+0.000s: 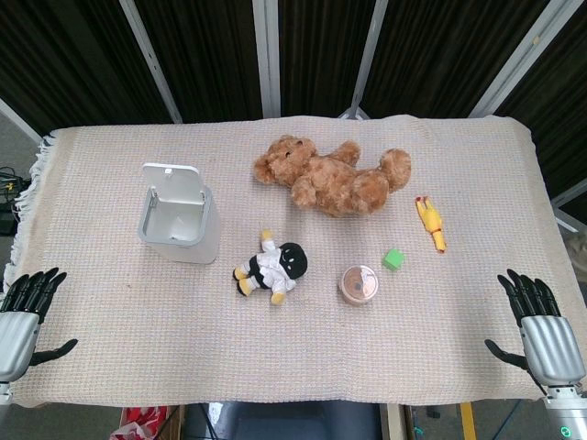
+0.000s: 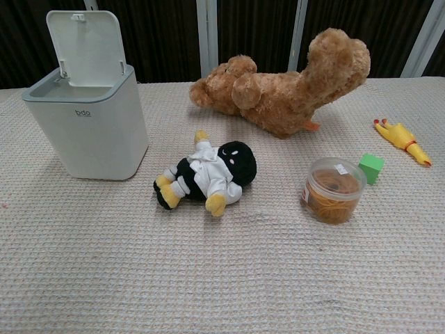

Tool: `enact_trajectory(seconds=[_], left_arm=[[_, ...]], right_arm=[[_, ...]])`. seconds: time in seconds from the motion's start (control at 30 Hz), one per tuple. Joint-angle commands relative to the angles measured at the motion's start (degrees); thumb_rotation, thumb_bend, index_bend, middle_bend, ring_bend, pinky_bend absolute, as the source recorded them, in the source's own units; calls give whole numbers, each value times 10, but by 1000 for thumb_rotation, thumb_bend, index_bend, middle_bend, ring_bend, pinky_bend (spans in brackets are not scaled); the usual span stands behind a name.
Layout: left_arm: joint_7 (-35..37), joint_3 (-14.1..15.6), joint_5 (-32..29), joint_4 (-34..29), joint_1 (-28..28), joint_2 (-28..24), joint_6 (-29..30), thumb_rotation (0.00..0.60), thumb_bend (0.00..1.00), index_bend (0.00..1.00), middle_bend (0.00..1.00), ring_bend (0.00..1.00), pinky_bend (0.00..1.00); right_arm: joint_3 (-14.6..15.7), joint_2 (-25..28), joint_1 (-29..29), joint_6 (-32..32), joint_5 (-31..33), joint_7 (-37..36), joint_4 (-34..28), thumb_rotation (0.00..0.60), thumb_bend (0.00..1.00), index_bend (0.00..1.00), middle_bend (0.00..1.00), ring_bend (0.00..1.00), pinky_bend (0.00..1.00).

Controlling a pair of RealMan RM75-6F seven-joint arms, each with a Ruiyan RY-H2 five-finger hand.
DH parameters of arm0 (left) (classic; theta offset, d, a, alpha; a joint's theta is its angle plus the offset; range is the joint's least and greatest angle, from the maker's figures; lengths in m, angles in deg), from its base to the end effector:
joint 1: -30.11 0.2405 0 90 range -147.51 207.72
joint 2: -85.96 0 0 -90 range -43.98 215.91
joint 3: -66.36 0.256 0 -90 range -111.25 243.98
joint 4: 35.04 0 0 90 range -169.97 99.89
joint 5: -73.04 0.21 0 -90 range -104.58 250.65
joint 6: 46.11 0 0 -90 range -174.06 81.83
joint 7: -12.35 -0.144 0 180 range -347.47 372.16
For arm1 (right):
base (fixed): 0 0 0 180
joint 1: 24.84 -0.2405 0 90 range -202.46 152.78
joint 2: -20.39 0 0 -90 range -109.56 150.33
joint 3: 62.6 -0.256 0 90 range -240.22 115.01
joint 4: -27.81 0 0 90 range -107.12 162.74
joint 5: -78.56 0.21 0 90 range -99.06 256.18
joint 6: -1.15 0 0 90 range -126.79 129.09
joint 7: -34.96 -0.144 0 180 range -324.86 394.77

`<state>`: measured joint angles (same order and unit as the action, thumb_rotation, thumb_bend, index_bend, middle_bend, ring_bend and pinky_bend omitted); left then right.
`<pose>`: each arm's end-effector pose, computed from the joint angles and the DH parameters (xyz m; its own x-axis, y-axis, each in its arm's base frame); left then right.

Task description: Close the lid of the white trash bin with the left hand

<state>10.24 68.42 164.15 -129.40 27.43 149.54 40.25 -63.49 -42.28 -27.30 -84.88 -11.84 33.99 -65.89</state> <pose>-0.3045 0.1501 0.1458 0.4127 0.0793 0.9074 0.9105 -0.0629 -0.4086 -0.3070 -0.1604 0.1581 0.3871 -0.0373 0.9213 -0.9216 -0.0467 0.3854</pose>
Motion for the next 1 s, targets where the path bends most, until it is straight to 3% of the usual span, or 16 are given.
enact_trajectory(seconds=[0.03,0.63,0.7,0.73,0.8,0.87,1.0], left_arm=[[0,0,0,0,0,0,0,600,36,0,0,0,0],[2,-10,-13,-19,-4,-16,-4,600,46,0,0,0,3],[0,-22,-21,-31,-9,-28,-2,600,71,0,5,3,77],[-2,-28,-25,-36,-11,-32,-1,600,108,0,64,55,195],[-8,-46,-38,-50,-20,-44,0,600,211,0,343,315,504],[-9,-67,-53,-65,-32,-53,-3,600,279,0,562,526,672],[-14,-100,-95,-103,-66,-80,-45,600,333,0,769,715,844]], right_arm=[[0,0,0,0,1,0,0,600,192,0,0,0,0],[-1,1,0,2,4,-4,-3,600,192,0,0,0,0],[0,2,0,2,4,-6,-4,600,192,0,0,0,0],[0,2,0,3,4,-6,-4,600,192,0,0,0,0],[0,2,-1,4,5,-8,-5,600,192,0,0,0,0],[0,2,-1,6,6,-9,-6,600,191,0,0,0,0],[-1,2,-2,7,7,-11,-9,600,192,0,0,0,0]])
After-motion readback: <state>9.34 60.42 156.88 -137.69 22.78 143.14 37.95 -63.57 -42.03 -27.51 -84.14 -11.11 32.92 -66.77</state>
